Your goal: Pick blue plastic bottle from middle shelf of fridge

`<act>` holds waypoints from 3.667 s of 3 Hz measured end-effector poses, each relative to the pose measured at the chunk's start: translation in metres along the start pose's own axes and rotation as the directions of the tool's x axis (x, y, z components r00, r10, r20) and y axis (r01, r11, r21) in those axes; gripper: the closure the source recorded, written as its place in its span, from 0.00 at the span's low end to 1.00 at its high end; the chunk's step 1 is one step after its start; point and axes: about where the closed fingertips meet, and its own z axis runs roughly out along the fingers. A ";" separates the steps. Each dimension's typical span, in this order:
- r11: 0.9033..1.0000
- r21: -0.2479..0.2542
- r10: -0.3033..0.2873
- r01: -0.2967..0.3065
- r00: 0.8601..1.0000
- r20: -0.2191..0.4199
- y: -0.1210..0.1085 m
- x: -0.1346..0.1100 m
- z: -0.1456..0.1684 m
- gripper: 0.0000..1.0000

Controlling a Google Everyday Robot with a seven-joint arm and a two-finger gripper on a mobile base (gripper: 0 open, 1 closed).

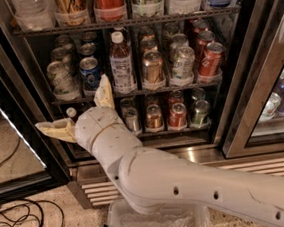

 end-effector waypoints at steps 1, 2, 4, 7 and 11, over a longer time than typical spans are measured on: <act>0.996 0.070 0.048 -0.047 0.999 -0.009 0.009 0.002 0.017 0.15; 0.983 0.157 0.101 -0.099 0.995 -0.001 0.005 0.007 0.030 0.14; 0.932 0.329 0.162 -0.153 0.987 -0.002 -0.019 0.033 0.022 0.15; 0.906 0.397 0.162 -0.145 0.987 -0.010 -0.047 0.056 0.016 0.34; 0.880 0.465 0.120 -0.093 0.992 -0.029 -0.088 0.076 0.025 0.30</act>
Offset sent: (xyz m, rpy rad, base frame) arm 0.0401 0.0203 -0.0117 0.1787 0.0623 -0.2594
